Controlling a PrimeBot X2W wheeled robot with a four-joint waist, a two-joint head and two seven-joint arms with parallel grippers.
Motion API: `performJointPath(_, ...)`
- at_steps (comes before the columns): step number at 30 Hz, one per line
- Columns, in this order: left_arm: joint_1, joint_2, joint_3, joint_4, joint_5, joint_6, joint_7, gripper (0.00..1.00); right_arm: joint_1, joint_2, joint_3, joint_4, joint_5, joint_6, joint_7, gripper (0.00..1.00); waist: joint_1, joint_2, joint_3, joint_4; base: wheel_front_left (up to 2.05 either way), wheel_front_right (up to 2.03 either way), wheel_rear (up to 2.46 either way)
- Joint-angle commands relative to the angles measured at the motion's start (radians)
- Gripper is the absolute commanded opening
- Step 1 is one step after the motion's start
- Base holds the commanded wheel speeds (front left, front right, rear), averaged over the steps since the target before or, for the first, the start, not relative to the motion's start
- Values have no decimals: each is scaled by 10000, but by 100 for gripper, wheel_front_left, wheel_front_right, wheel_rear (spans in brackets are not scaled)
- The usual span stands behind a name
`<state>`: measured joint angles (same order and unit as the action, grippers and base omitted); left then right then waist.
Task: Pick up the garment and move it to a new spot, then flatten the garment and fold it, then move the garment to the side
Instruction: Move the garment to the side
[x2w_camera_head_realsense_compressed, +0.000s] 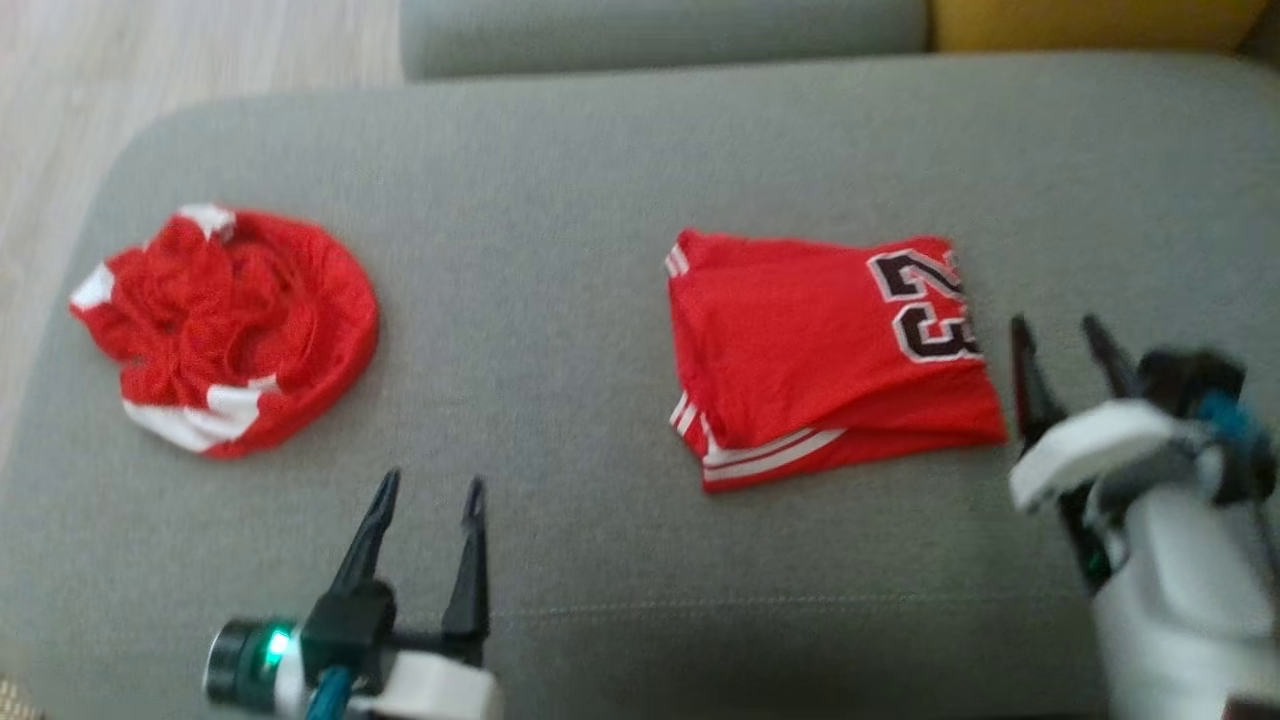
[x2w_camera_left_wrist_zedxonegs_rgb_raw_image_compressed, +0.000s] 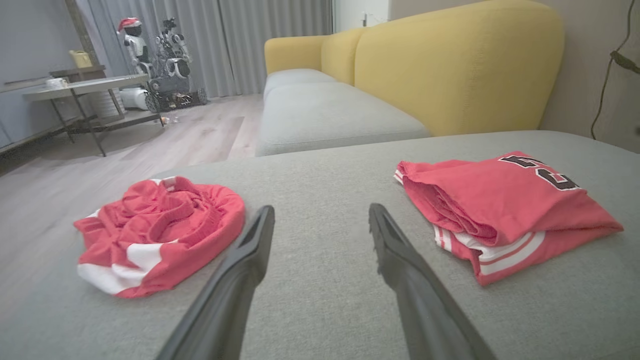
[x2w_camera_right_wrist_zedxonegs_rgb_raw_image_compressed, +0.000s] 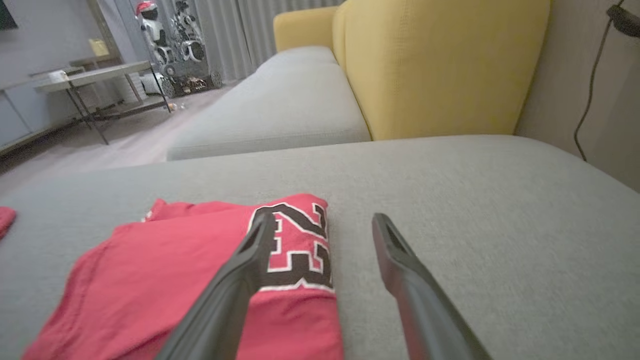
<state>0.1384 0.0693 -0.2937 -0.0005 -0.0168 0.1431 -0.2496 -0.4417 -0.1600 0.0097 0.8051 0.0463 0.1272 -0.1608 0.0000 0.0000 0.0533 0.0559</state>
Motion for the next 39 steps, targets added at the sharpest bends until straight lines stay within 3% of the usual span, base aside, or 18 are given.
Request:
performJointPath(1, -631, -86, 204, -344, 97, -23, -122, 100, -660, -161, 181, -26, -167, 35, 163, 100, 0, 0, 521, 270, 0, 0, 0)
performJointPath(5, -995, -109, -46, -247, 127, -63, -122, 100, -1595, -625, -95, 1295, -605, 35, 993, 100, 0, 0, 885, 448, 0, 0, 0)
performJointPath(15, -1572, -148, -385, -187, 57, 47, -122, 100, -2850, -590, 285, 3087, -456, 35, 1898, 100, 0, 0, 1621, 644, 0, 0, 0)
performJointPath(16, -1608, -149, -398, -183, 51, 50, -122, 100, -2945, -574, 359, 3193, -378, 35, 1929, 94, 0, 0, 1678, 634, 0, 0, 0)
performJointPath(17, -1650, -150, -408, -179, 46, 49, -122, 100, -3040, -569, 448, 3305, -311, 35, 1979, 47, 0, 0, 1722, 629, 0, 0, 0)
performJointPath(18, -1650, -150, -408, -179, 46, 49, -122, 100, -3040, -569, 448, 3305, -311, 35, 1979, 47, 0, 0, 1722, 629, 0, 0, 0)
performJointPath(19, -1691, -151, -410, -184, 47, 54, -122, 100, -3141, -567, 547, 3396, -256, 35, 2013, 33, 0, 0, 1782, 609, 0, 0, 0)
performJointPath(20, -1734, -152, -414, -186, 51, 59, -122, 100, -3232, -573, 634, 3475, -197, 35, 2018, 0, 0, 0, 1825, 594, 0, 0, 0)
performJointPath(26, -1983, -158, -388, -327, 33, 122, -122, 100, -3878, -1102, 1074, 3464, -170, 35, 1411, 0, 0, 0, 2200, 297, 0, 0, 0)
performJointPath(39, -3026, -43, -216, -528, 166, 134, -122, 100, -5367, -3225, 778, 2742, -1321, 35, 1097, 0, 0, 0, 3363, -1027, 0, 0, 0)
